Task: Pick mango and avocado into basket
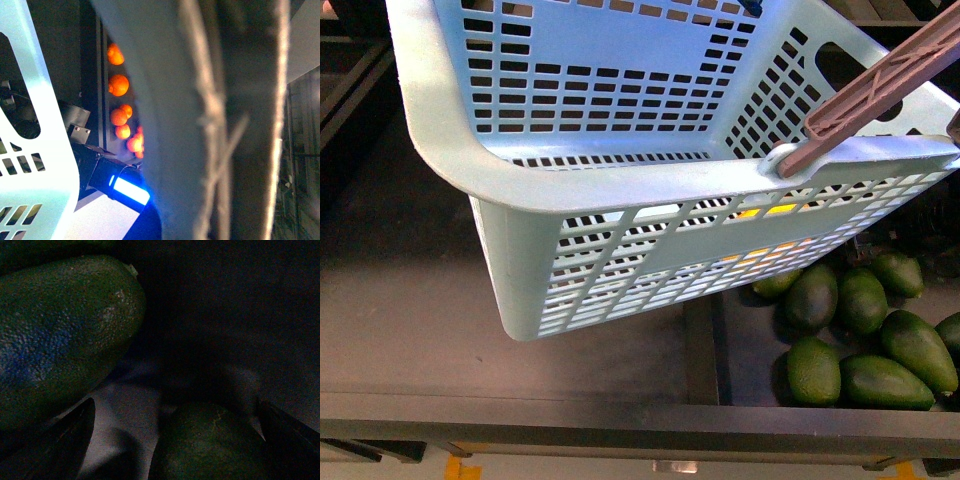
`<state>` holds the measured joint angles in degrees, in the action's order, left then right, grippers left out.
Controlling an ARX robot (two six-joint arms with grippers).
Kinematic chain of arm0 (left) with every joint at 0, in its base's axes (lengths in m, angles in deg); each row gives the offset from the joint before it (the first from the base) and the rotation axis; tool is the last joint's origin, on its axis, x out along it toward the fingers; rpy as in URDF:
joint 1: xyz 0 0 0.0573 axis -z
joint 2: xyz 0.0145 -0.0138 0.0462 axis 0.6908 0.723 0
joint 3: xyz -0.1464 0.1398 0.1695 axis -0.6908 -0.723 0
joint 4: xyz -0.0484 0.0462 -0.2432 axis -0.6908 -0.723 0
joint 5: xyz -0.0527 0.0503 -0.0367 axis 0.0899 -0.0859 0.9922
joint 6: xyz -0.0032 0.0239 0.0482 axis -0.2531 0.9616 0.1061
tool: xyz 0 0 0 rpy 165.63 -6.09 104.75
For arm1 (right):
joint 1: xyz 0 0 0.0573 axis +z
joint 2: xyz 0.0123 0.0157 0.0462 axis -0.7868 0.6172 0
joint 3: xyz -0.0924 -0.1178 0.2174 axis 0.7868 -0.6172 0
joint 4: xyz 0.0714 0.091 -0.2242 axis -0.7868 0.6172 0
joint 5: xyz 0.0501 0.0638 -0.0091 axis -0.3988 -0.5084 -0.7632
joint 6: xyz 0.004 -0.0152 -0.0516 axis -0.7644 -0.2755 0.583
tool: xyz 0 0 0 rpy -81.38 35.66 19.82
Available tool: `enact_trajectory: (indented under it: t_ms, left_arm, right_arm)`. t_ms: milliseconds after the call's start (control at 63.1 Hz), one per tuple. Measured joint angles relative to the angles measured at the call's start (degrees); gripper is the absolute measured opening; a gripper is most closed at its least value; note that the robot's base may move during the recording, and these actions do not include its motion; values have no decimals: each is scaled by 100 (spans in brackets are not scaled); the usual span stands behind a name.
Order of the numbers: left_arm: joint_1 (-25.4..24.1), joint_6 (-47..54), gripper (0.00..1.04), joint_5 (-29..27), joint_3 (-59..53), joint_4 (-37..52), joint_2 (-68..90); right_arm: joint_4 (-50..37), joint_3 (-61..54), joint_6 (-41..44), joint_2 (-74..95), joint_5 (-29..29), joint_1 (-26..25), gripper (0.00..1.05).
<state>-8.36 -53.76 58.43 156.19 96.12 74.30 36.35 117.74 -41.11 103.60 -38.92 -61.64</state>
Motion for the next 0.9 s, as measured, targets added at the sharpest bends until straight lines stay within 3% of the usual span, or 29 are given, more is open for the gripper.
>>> enact_trajectory:
  t_ms: [238, 666, 904]
  left_arm:
    - [0, 0, 5, 0, 0, 0, 0]
    - [0, 0, 5, -2, 0, 0, 0]
    - [0, 0, 5, 0, 0, 0, 0]
  right_arm:
    - [-39, -98, -4, -24, 11, -81, 51]
    - [-391, -772, -197, -382, 22, -437, 49]
    - [-1134, -1707, -645, -1189, -2, -970, 49]
